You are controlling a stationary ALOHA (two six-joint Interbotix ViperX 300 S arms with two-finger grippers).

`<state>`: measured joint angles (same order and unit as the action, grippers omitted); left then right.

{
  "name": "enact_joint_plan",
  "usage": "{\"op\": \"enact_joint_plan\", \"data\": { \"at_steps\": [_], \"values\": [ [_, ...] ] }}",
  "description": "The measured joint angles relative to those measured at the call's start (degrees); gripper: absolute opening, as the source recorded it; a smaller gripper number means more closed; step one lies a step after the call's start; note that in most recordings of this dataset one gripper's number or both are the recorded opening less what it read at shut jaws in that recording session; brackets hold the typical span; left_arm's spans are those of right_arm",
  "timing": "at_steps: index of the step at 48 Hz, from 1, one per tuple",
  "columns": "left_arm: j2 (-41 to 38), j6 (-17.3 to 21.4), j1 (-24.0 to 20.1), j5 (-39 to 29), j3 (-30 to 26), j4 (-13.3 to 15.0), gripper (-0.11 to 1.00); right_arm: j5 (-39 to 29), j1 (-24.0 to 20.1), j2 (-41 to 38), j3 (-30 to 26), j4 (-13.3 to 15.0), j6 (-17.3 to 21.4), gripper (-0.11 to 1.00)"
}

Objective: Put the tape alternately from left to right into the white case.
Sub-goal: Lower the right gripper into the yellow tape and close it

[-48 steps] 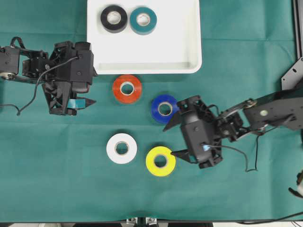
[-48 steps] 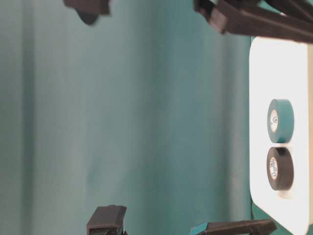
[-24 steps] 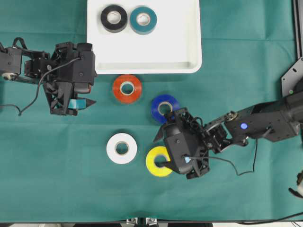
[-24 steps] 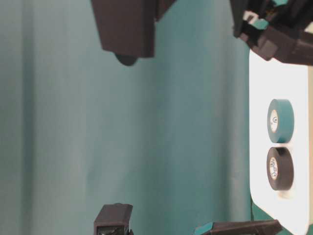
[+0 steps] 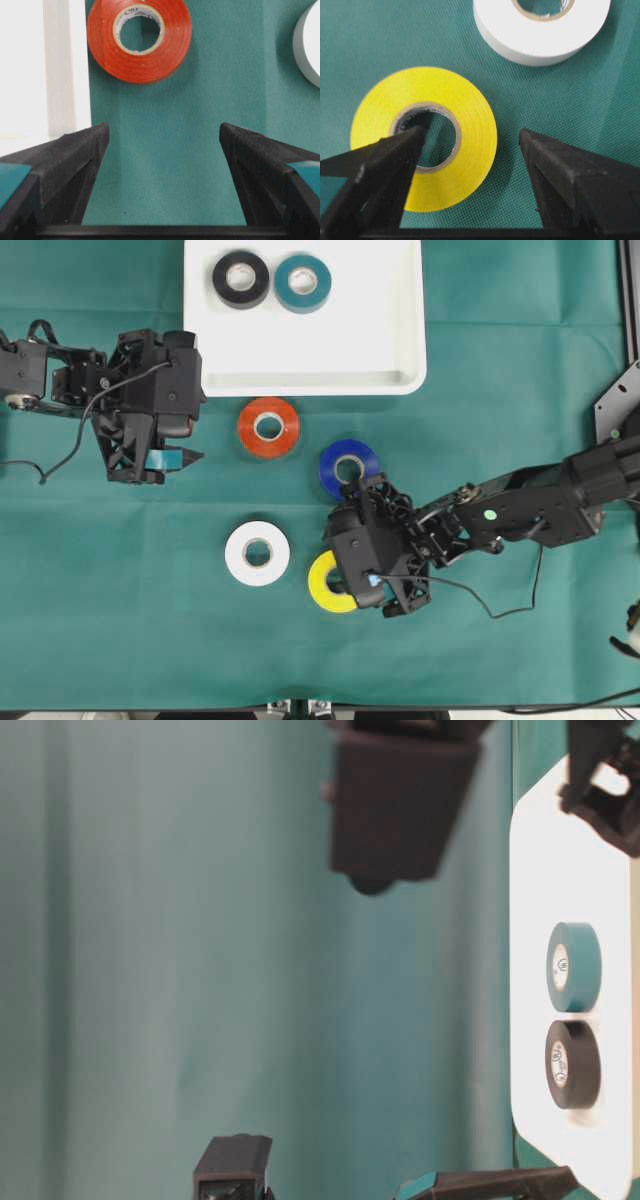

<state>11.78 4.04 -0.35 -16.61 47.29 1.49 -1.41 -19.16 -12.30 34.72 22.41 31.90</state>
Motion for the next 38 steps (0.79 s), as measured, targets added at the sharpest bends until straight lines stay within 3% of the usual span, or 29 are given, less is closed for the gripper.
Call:
{"op": "enact_joint_plan", "data": {
  "at_steps": [11, 15, 24, 38],
  "values": [
    [-0.62, 0.00, -0.09, 0.62, 0.00, 0.09, 0.59, -5.10, 0.26, -1.41, -2.64, 0.09, -0.09, 0.83],
    [-0.53, 0.09, -0.09, 0.62, 0.00, 0.00, 0.59, -5.80, 0.26, -1.49, -2.90, 0.26, -0.09, 0.77],
    [-0.62, 0.00, 0.00, 0.62, 0.00, 0.09, 0.59, -6.33, 0.26, -1.49, -3.16, 0.35, -0.18, 0.29],
    [-0.62, 0.09, 0.00, 0.70, 0.00, 0.00, 0.59, -6.59, 0.18, -1.14, -3.25, 0.35, -0.35, 0.28]
  ]
}}
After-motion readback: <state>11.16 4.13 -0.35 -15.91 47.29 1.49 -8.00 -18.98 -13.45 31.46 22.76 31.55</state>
